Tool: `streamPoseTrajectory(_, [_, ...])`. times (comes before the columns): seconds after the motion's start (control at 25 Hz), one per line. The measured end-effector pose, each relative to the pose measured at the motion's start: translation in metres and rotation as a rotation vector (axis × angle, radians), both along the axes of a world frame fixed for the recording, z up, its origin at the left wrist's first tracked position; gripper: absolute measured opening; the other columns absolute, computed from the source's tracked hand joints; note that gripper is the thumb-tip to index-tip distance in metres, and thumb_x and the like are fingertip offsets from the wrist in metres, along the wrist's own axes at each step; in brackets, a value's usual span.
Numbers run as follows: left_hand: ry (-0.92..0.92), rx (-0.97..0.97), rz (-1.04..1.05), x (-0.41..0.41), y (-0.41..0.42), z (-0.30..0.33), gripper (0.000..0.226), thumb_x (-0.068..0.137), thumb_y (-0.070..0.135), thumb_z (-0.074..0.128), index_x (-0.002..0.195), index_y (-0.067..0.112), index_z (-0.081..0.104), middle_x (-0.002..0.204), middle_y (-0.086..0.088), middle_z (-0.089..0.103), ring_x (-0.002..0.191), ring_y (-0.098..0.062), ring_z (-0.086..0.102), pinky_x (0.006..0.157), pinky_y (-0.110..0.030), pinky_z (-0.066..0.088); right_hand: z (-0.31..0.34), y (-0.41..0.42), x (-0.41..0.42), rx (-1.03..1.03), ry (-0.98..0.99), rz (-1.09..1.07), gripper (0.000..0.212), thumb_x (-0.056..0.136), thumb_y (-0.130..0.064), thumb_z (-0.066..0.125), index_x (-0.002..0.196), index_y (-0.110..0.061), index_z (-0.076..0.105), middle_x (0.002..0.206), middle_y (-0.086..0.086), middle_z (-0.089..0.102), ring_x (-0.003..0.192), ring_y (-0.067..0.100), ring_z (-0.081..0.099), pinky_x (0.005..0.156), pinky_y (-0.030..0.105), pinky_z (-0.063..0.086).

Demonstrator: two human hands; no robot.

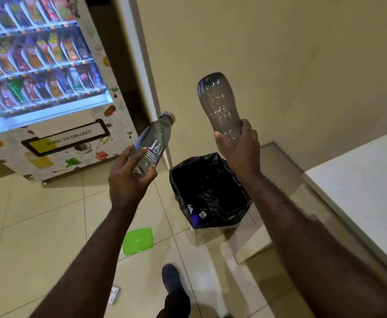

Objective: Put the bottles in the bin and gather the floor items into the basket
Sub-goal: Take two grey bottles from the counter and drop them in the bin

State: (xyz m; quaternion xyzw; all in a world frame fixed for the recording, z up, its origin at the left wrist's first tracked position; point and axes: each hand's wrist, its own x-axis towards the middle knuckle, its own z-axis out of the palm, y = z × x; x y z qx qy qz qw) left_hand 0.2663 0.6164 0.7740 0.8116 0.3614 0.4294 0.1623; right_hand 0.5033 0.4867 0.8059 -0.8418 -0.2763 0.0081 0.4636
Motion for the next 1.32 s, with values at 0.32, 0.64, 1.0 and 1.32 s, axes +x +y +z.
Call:
streamPoseTrajectory(0.32, [0.135,-0.18,-0.219,0.053,0.102,-0.092,0.051,0.069,0.019,0.08,0.119,0.018,0.069,0.133,-0.013,0.059,0.117,-0.028,0.059,0.1,-0.04,0.048,-0.116,0.06,0.018,-0.287,0.195,-0.178,0.078,0.077,-0.071,0.058,0.131,-0.017,0.043,0.118,0.014,0.056,0.107,0.036,0.058,0.087,0.045,0.053])
streamPoseTrajectory(0.64, [0.395,-0.334,-0.367,0.088,0.14,-0.186,0.057,0.069,0.026,0.083,0.123,0.022,0.065,0.135,-0.01,0.057,0.118,-0.029,0.058,0.093,-0.04,0.05,-0.228,0.08,0.023,-0.43,0.545,-0.276,0.073,0.069,-0.078,0.058,0.106,-0.016,0.055,0.097,0.004,0.066,0.087,0.029,0.065,0.07,0.034,0.052])
streamPoseTrajectory(1.0, [0.535,-0.488,-0.424,0.165,0.159,-0.295,0.052,0.073,0.028,0.08,0.123,0.024,0.066,0.14,-0.005,0.054,0.12,-0.028,0.057,0.09,-0.039,0.052,-0.376,0.102,0.063,-0.364,1.082,-0.406,0.092,0.06,-0.07,0.067,0.128,-0.008,0.058,0.12,0.014,0.065,0.103,0.035,0.063,0.096,0.047,0.052])
streamPoseTrajectory(1.32, [0.746,-0.475,-0.505,0.212,0.179,-0.412,0.05,0.078,0.032,0.075,0.127,0.026,0.064,0.145,-0.006,0.049,0.129,-0.031,0.049,0.095,-0.045,0.05,-0.5,0.126,0.098,-0.503,1.139,-0.344,0.082,0.077,-0.047,0.071,0.142,-0.008,0.04,0.127,0.018,0.06,0.11,0.036,0.062,0.097,0.042,0.052])
